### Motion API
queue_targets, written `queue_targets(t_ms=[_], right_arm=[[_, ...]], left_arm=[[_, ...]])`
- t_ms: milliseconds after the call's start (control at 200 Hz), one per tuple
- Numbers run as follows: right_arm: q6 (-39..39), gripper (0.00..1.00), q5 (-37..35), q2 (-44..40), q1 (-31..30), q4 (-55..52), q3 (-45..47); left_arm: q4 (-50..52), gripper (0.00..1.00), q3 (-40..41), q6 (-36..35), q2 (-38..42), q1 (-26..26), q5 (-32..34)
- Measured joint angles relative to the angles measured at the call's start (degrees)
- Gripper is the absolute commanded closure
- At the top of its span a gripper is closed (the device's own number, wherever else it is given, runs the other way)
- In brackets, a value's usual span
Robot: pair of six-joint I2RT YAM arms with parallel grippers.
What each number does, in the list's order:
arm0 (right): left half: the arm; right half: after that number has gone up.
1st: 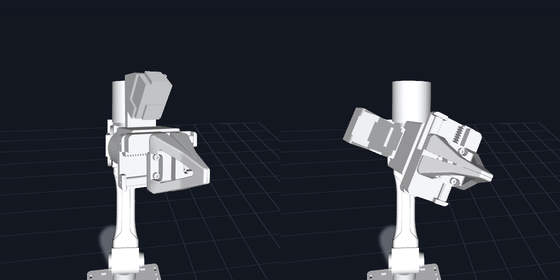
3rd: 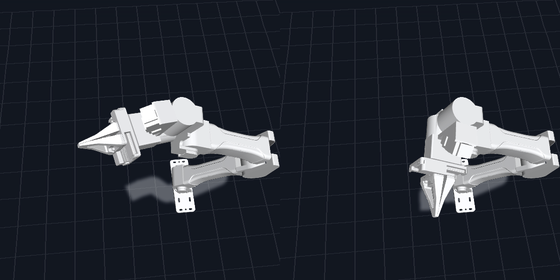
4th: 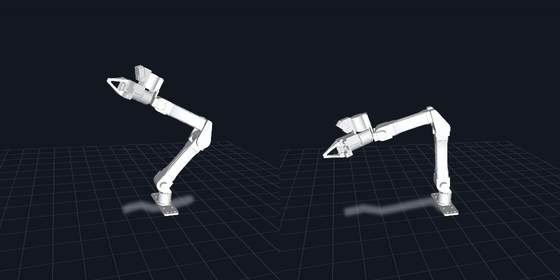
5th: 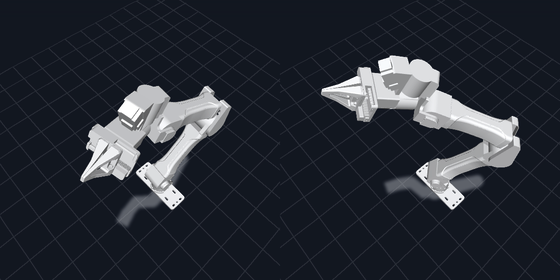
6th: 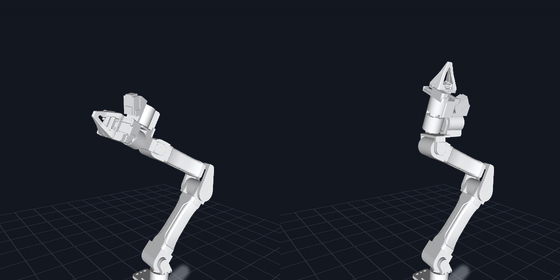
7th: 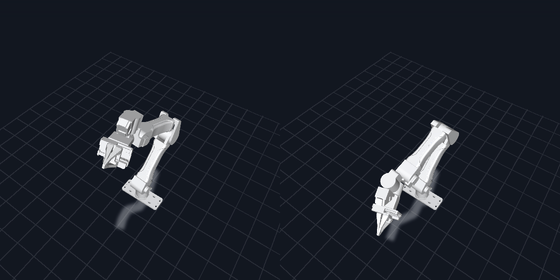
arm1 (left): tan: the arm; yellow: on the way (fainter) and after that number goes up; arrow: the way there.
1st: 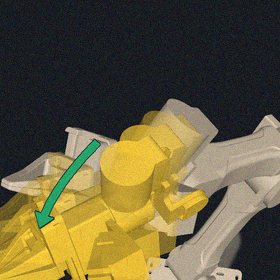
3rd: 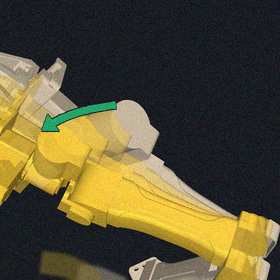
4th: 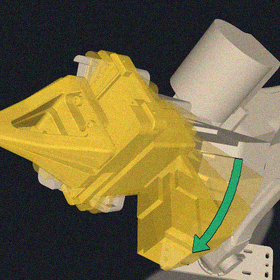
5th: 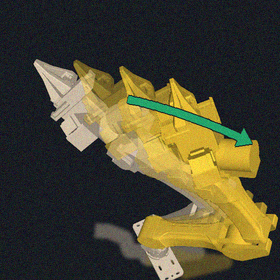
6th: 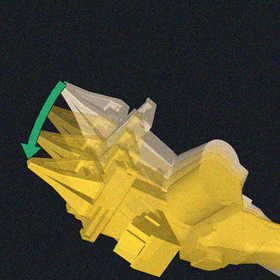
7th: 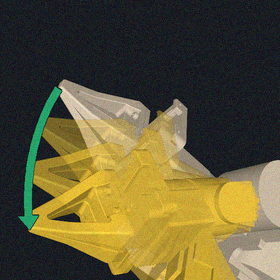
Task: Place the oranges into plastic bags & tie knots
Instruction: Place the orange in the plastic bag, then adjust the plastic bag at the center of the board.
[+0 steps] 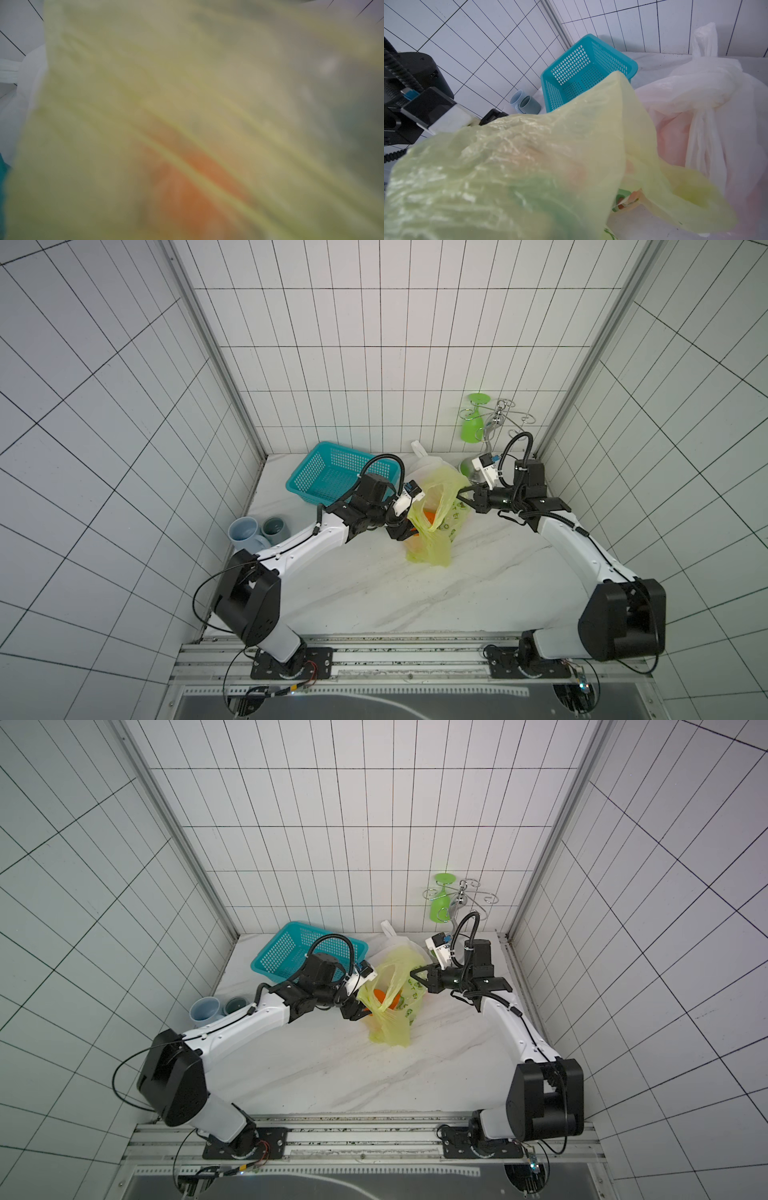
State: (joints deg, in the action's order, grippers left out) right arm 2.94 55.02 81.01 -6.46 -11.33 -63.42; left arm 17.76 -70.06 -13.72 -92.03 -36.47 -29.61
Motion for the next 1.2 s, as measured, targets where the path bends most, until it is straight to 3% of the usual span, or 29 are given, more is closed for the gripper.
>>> queue_targets(t_ms=[210, 370, 540, 765, 915, 1199], right_arm=[[0.0, 1.0, -0.1, 0.4, -0.3, 0.0, 0.0], [0.6, 1.0, -0.3, 0.4, 0.9, 0.2, 0.2], [0.6, 1.0, -0.8, 0.3, 1.2, 0.3, 0.4], [-2.5, 1.0, -3.7, 0.3, 1.2, -1.7, 0.4], [-4.7, 1.0, -4.2, 0.3, 0.2, -3.3, 0.3], [-6.6, 1.0, -3.7, 3.0, -1.5, -5.7, 0.2]], left_arm=[[-12.2, 0.17, -1.1, 1.8, -6.3, -6.2, 9.0], [-14.6, 0.1, -0.4, 2.2, -7.4, -6.5, 11.0], [-13.4, 0.09, 2.0, -0.3, -2.1, -4.3, 8.3], [-8.8, 0.13, 6.5, -10.1, 12.4, -0.6, 4.7], [-8.0, 0.13, 9.7, -17.2, 19.4, -0.5, 9.7], [-8.1, 0.11, 9.6, -26.2, 19.8, -6.8, 21.5]])
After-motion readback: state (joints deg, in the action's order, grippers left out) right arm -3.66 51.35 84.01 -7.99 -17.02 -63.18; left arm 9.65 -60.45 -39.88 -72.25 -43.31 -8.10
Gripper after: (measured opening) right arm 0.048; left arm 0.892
